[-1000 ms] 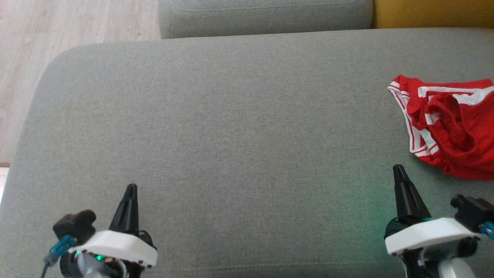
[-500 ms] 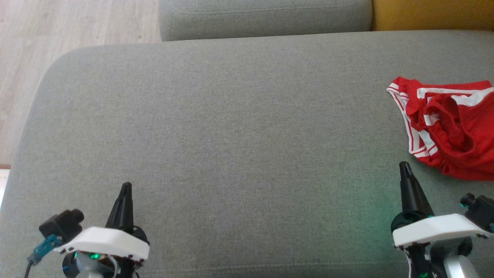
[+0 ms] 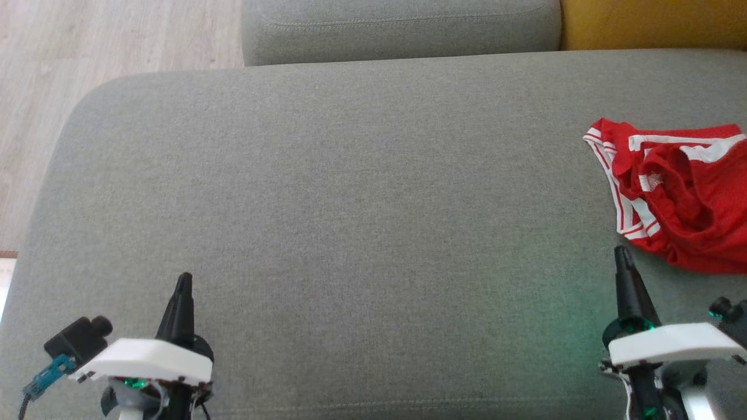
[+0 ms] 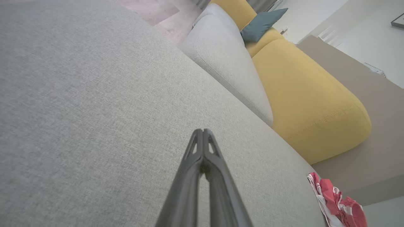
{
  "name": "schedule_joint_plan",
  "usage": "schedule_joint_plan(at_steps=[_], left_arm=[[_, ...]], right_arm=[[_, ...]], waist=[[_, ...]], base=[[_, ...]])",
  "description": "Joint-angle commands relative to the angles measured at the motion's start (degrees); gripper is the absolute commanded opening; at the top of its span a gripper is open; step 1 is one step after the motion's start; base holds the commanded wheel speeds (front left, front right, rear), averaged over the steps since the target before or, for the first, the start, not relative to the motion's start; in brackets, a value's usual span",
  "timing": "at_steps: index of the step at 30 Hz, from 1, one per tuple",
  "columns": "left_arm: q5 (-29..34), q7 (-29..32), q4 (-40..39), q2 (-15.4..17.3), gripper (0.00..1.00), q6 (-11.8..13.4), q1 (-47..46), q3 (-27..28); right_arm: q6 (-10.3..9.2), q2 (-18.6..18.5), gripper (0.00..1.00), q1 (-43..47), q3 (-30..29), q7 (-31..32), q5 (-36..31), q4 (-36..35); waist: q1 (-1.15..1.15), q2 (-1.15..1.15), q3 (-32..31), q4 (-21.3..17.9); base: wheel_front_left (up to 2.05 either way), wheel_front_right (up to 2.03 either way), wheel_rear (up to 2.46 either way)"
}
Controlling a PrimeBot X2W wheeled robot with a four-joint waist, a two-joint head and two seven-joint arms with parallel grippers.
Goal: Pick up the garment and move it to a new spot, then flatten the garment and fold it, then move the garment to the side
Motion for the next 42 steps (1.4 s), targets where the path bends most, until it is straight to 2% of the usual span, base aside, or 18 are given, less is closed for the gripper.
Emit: schedule_joint_plan(at_steps=[1, 42], left_arm=[[-1.66, 0.4, -1.6, 0.25, 0.0, -0.62, -2.95, 1.76], [-28.41, 7.12, 0.32, -1.53, 0.0, -4.49, -5.38, 7.8]], right_arm=[[-0.02, -1.14, 0.0, -3.29, 0.2, 0.35, 1.81, -1.55], [-0.03, -1.36, 0.0, -6.4, -2.19, 2.79, 29.22, 3.16]], waist=[[0.0, 0.0, -0.05, 0.0], [0.0, 0.0, -1.52, -0.01]], base=[[0.0, 0.0, 0.0], [0.0, 0.0, 0.0]])
